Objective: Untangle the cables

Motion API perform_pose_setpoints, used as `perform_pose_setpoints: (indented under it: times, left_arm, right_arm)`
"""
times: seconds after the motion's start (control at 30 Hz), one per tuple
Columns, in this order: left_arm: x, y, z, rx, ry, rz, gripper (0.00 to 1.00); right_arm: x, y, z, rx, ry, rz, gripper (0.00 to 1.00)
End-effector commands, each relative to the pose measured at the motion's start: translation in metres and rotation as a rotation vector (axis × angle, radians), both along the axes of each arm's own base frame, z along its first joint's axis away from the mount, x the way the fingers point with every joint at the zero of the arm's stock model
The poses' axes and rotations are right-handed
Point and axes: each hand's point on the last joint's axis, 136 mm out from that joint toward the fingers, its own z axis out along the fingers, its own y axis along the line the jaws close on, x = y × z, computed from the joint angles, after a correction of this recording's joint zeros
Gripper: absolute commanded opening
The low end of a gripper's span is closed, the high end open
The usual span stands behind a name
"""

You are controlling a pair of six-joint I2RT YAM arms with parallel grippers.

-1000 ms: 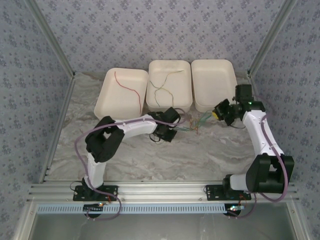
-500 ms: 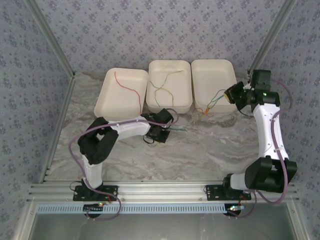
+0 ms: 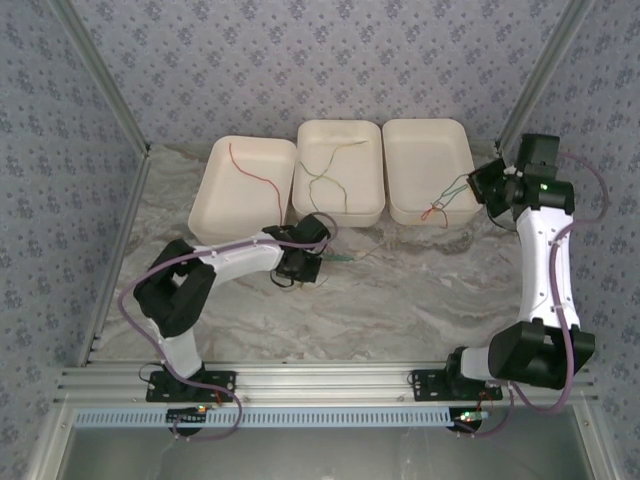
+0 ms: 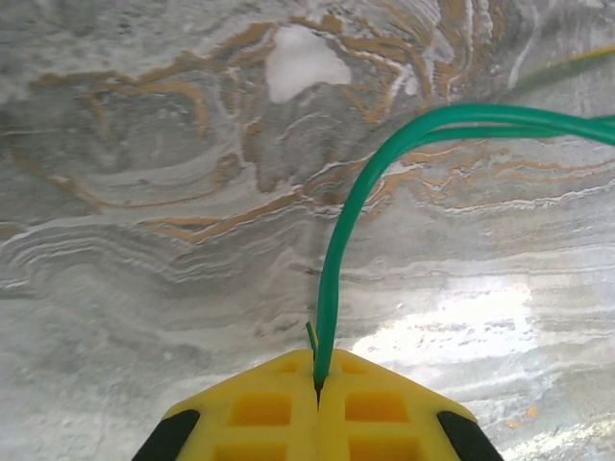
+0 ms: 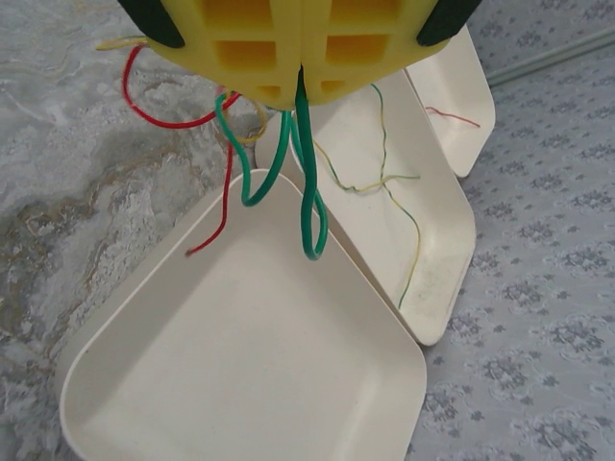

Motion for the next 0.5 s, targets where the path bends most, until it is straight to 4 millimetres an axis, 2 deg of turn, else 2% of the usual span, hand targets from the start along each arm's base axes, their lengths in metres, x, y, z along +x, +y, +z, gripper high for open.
perform_pose_setpoints:
  times: [0.0,0.2,0.3,0.47]
  left_arm:
    - [-0.006,0.022,0.003,0.041,0.006,0.054,0.00]
    - [-0.006,0.045,0.005,0.093,0.012,0.111,0.00]
    - [-0.006,0.031,0.014,0.003,0.004,0.084,0.00]
    - [0.008,0.001,0.052,-0.132,-0.053,0.046,0.00]
  right_arm:
    - [0.002,-0.008,0.026,-0.037,-0.057,-0.041,0.00]
    - [0.001,0.000,0.021,-0.051,-0.053,-0.025,0.00]
    - [0.004,0.015,0.013,-0.028,-0.032,0.031,0.00]
    - [-0.004,0.067,-0.014,-0.006,0.034,0.172,0.00]
